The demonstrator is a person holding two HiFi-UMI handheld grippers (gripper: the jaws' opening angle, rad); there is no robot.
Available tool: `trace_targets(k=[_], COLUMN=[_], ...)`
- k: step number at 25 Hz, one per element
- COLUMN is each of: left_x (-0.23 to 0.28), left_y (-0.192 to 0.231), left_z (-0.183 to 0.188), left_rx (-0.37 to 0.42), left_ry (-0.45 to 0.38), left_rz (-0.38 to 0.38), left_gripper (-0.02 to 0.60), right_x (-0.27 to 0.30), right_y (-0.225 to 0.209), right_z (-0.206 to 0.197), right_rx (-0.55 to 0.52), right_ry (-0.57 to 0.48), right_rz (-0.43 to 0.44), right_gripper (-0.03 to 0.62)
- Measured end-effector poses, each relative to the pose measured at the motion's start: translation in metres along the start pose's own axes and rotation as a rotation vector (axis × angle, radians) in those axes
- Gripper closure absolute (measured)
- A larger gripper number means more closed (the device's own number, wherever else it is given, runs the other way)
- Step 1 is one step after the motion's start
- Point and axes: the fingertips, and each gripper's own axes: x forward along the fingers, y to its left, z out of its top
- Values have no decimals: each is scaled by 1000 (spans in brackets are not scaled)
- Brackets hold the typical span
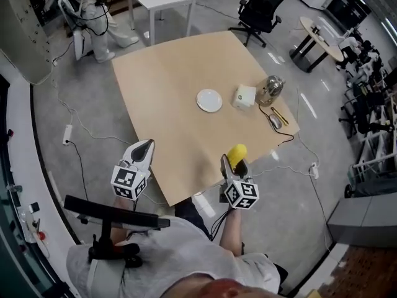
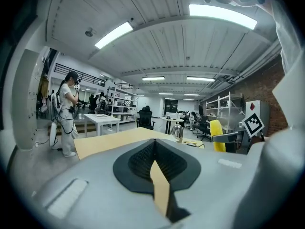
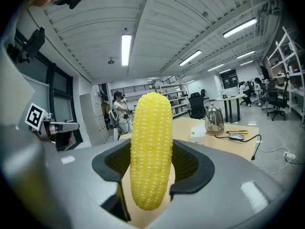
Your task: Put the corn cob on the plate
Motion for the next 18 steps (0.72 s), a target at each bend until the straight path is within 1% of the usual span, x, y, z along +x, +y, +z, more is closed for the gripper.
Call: trace_targets(k=[4,9,14,18], left_x=[3,21,21,32], left_y=[7,12,22,23], left_z=[-5,2,6,-2], left_rx=[-2,-5,-15,-21], left_ry=[21,32,37,67], left_rz=[30,66,117,152], left_gripper=[561,561,561,561], right_x=[18,54,92,126], right_y=[-3,-21,-26,-37], right_z=[-2,3,5,6], right_rx=[1,-1,-20,-45], right_ry=[24,49,84,122], right_rz=[23,49,86,110], right_gripper=[341,341,341,341])
